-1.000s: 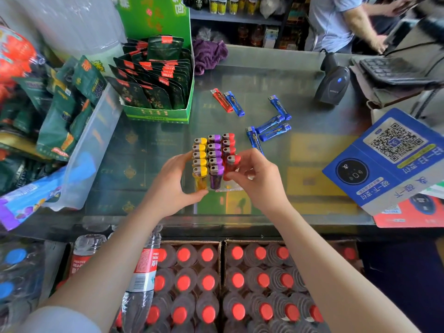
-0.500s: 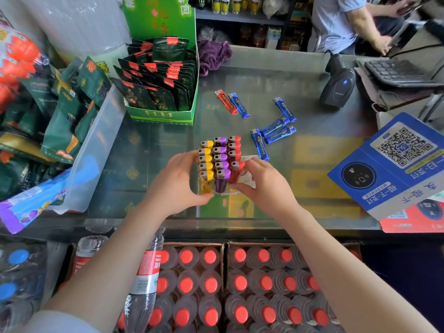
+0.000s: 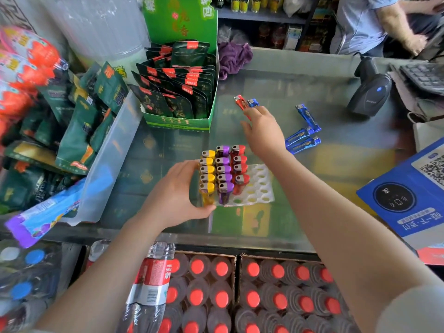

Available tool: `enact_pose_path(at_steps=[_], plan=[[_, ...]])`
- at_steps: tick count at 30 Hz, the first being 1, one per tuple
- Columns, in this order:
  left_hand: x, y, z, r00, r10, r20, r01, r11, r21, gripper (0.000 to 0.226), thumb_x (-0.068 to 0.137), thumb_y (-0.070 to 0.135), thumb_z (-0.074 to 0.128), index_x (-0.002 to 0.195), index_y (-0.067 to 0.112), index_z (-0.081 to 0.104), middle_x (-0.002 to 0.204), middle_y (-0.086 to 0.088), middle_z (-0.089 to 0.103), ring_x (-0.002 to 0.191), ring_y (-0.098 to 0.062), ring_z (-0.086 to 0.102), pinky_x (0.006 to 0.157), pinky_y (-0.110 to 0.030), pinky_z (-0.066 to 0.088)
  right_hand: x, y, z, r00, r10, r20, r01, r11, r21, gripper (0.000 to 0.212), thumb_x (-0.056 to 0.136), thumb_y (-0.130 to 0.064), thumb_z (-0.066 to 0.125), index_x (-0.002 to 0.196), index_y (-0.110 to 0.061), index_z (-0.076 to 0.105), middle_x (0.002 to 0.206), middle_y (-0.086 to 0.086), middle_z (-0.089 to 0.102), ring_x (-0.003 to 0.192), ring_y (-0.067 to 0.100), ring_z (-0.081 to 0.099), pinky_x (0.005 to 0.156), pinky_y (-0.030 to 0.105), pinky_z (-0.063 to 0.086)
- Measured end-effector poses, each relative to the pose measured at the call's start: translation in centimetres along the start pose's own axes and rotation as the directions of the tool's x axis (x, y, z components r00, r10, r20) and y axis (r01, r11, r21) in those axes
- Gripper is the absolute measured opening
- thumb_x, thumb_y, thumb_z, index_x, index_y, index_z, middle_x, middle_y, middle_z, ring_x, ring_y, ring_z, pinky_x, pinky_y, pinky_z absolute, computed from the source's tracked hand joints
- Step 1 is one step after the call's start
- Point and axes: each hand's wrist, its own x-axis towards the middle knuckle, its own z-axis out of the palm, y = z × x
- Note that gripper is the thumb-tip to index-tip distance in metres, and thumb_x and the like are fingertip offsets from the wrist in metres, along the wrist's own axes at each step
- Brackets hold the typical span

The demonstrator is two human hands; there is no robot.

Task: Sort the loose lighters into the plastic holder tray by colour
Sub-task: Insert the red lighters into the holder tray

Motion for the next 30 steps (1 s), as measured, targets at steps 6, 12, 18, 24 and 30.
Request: enact_pose_path(at_steps=[6, 12, 18, 24, 30], plan=[[-0.1, -0.7, 0.1, 1.000, 0.019, -0.020, -0.019, 0.999, -0.035, 0.067, 0.060, 0.040, 0.076, 0.118, 0.031, 0.042, 0.113, 0.022, 0.043, 0.107, 0.007, 0.032, 0.088, -0.018, 0.029, 3.1, 0.6, 1.2, 0.997, 0.070, 0.023, -0.064, 0.978, -0.199, 0.029, 0.095, -0.021, 0.043, 0.113, 0.000, 0.050, 0.122, 0.019, 0.054, 0.111, 0.035, 0.046, 0.075, 0.038, 0.040], [0.0, -1.1, 0.2, 1.000, 0.021, 0.004, -0.021, 0.998, -0.051, 0.067, 0.062, 0.041, 0.075, 0.119, 0.033, 0.040, 0.118, 0.021, 0.041, 0.110, 0.006, 0.031, 0.091, -0.020, 0.027, 4.2, -0.1, 1.0, 0.983, 0.183, 0.029, -0.179, 0.977, -0.118, 0.024, 0.088, -0.010, 0.053, 0.110, -0.001, 0.053, 0.109, 0.020, 0.060, 0.101, 0.037, 0.054, 0.070, 0.036, 0.041], [-0.2, -0.9, 0.3, 0.999, 0.026, -0.025, -0.027, 0.997, -0.066, 0.071, 0.061, 0.039, 0.077, 0.122, 0.028, 0.042, 0.120, 0.018, 0.043, 0.112, 0.005, 0.031, 0.094, -0.021, 0.027, 0.0, -0.9, -1.3, 0.983, 0.180, 0.042, -0.185, 0.936, 0.298, 0.013, 0.075, -0.012, 0.064, 0.085, -0.015, 0.071, 0.075, 0.004, 0.069, 0.070, 0.015, 0.060, 0.058, 0.022, 0.042], [-0.5, -0.5, 0.3, 0.999, 0.002, -0.041, -0.005, 0.997, -0.076, 0.071, 0.060, 0.039, 0.076, 0.121, 0.025, 0.043, 0.114, 0.018, 0.041, 0.112, 0.001, 0.031, 0.095, -0.026, 0.029, -10.5, -0.5, -5.1, 0.970, 0.243, 0.015, -0.178, 0.666, 0.725, 0.014, 0.074, -0.003, 0.070, 0.067, -0.015, 0.064, 0.062, -0.003, 0.066, 0.054, 0.000, 0.056, 0.057, 0.010, 0.043], [-0.7, 0.6, 0.6, 0.999, 0.035, -0.026, -0.036, 0.998, -0.057, 0.064, 0.061, 0.039, 0.076, 0.117, 0.026, 0.046, 0.114, 0.014, 0.047, 0.110, -0.005, 0.036, 0.097, -0.032, 0.033, -15.9, -0.1, -2.7, 0.979, 0.190, 0.080, -0.189, 0.676, 0.713, 0.018, 0.064, -0.007, 0.077, 0.071, -0.019, 0.065, 0.072, 0.001, 0.072, 0.064, 0.015, 0.063, 0.069, 0.030, 0.050]])
